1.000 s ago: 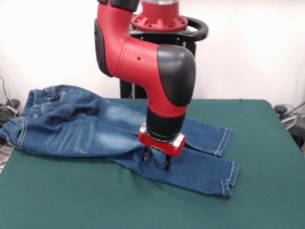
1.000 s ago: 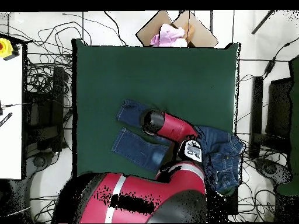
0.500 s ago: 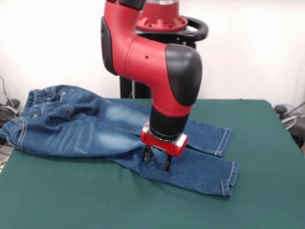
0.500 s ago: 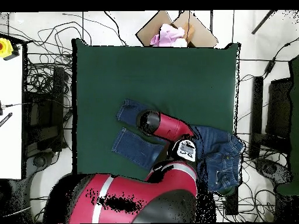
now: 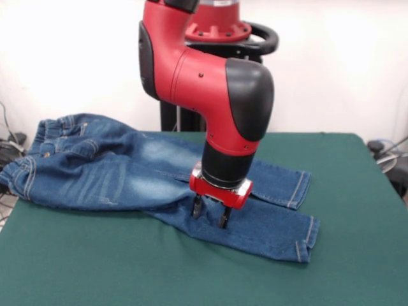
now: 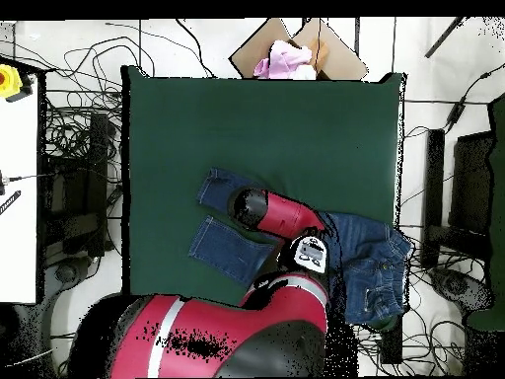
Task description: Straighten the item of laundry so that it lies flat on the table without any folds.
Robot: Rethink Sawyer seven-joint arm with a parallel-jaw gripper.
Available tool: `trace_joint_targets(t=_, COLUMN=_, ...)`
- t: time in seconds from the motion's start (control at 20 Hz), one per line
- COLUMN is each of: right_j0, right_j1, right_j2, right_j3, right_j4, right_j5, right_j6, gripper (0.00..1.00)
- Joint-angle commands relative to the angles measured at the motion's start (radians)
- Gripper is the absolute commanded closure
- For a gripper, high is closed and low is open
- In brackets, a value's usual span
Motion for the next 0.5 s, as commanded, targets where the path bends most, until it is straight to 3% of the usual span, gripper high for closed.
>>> trace_joint_targets(t=0.05, right_j0=-0.033, right_j1=0.22, right_j2=0.213, right_j3=-0.166, right_j4=0.056, right_j5=-0.339, right_j6=0.22, gripper=0.0)
trace_joint_targets(t=0.25, right_j0=0.002, right_j1=0.199, right_j2=0.231, right_j3=-0.162, right_j4=0.128, right_j5=-0.269, right_j6=0.27, gripper=0.0)
trace_joint_targets(t=0.5, right_j0=0.153, right_j1=0.198, right_j2=0.068, right_j3=-0.225, right_j4=0.234, right_j5=-0.025, right_j6=0.375, gripper=0.0)
